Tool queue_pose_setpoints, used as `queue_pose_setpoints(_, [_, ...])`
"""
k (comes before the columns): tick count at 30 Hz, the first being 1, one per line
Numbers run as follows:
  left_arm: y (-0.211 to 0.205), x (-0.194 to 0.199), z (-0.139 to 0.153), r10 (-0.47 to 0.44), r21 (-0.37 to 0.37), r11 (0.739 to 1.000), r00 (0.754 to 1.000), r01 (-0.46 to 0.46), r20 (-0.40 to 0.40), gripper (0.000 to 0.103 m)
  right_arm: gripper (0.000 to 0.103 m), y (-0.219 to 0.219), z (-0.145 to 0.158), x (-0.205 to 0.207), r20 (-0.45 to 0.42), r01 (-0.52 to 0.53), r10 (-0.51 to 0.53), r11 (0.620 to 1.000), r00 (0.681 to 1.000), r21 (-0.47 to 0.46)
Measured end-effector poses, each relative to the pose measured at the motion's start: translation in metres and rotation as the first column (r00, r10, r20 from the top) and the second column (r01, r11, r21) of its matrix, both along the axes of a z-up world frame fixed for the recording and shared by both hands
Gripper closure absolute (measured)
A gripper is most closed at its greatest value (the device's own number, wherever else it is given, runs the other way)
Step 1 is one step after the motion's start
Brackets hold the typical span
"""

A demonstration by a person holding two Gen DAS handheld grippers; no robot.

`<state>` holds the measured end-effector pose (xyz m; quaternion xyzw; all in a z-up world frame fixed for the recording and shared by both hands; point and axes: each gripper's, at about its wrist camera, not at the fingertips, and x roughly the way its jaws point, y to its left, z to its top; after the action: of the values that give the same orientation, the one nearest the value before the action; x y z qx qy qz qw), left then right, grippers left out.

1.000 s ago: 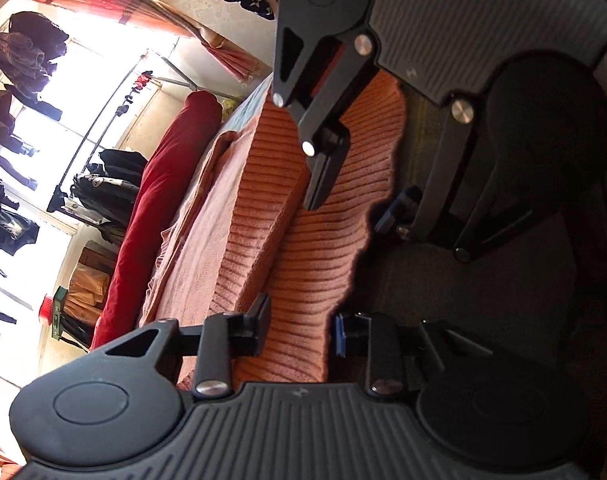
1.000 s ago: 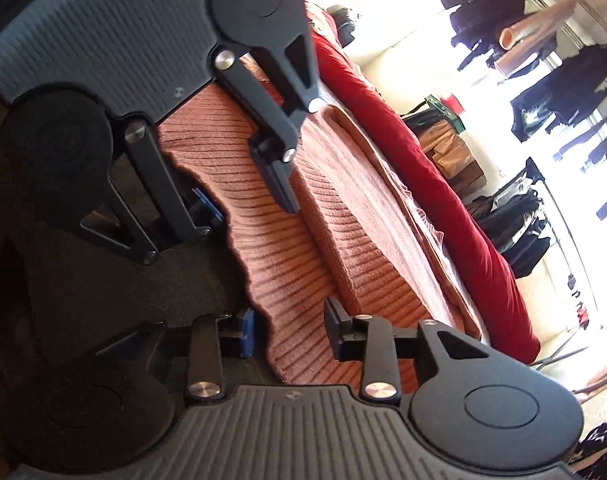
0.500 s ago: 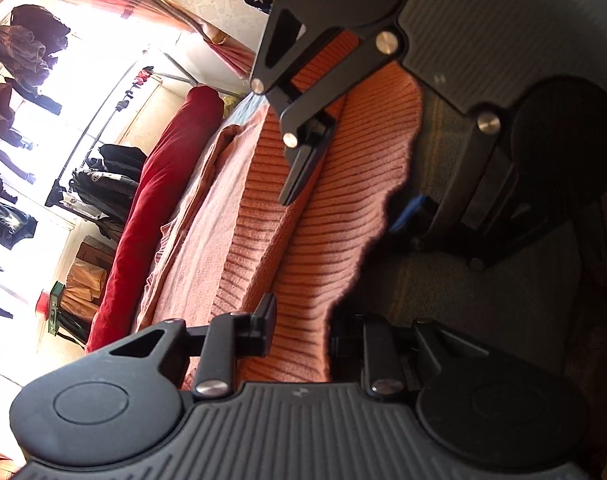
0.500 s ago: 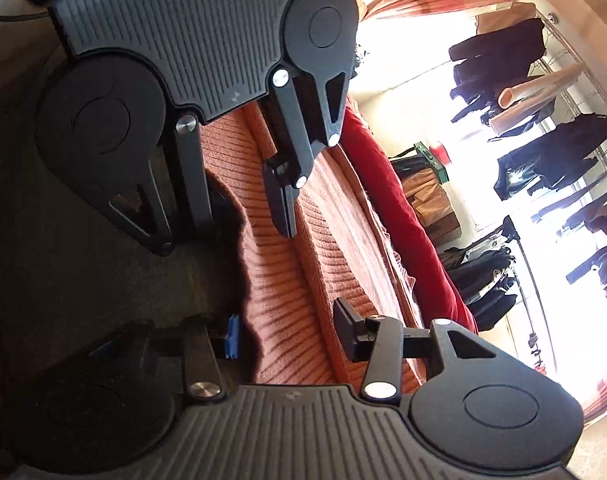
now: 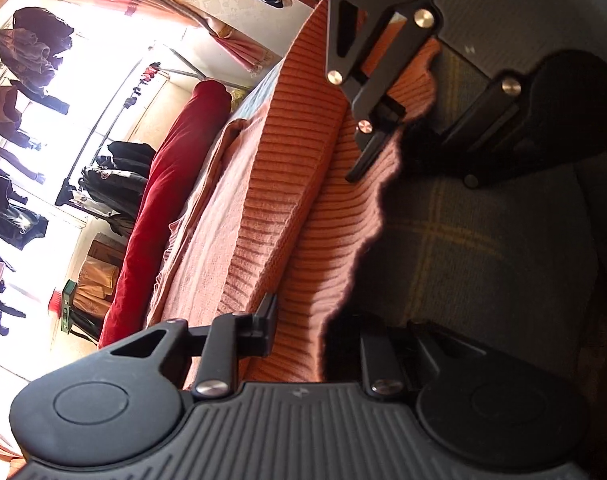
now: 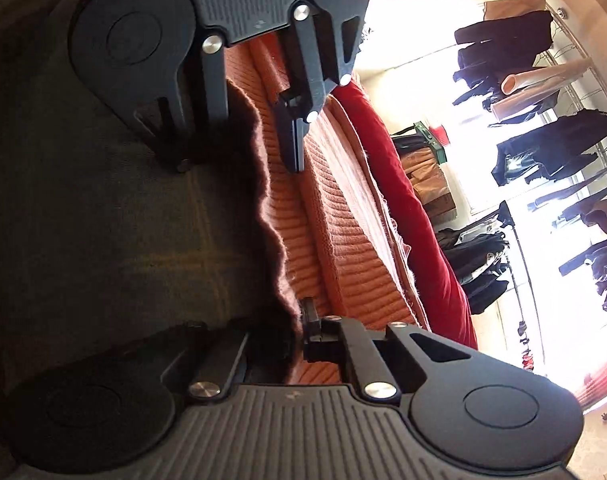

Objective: Fold clothes

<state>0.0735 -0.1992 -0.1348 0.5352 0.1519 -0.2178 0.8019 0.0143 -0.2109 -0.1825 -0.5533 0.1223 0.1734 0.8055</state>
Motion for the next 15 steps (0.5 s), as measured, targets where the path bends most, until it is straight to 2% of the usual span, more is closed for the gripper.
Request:
queue_pose_setpoints(4, [0.000, -0.002, -0.002, 0.007, 0.000, 1.000, 1.000, -0.007, 0.007, 0.085, 0.095, 0.002, 0.000, -0.001, 0.012, 0.001, -0.001, 1.000, 1.000, -0.014])
queue_pose_setpoints(7, [-0.002, 0.001, -0.003, 0.007, 0.000, 1.000, 1.000, -0.007, -0.001, 0.096, 0.095, 0.005, -0.006, -0.005, 0.057, -0.022, 0.026, 0.998, 0.998, -0.066])
queue_pose_setpoints(9, [-0.002, -0.001, -0.004, 0.003, 0.004, 1.000, 1.000, -0.003, 0.008, 0.098, 0.095, 0.006, -0.007, -0.004, 0.053, -0.022, 0.025, 0.998, 0.998, -0.062])
queue_pose_setpoints(15, [0.008, -0.007, 0.012, 0.004, -0.058, 0.998, 1.000, -0.004, 0.001, 0.102, 0.098, -0.001, 0.019, 0.000, -0.066, -0.021, 0.023, 1.000, 0.998, 0.019])
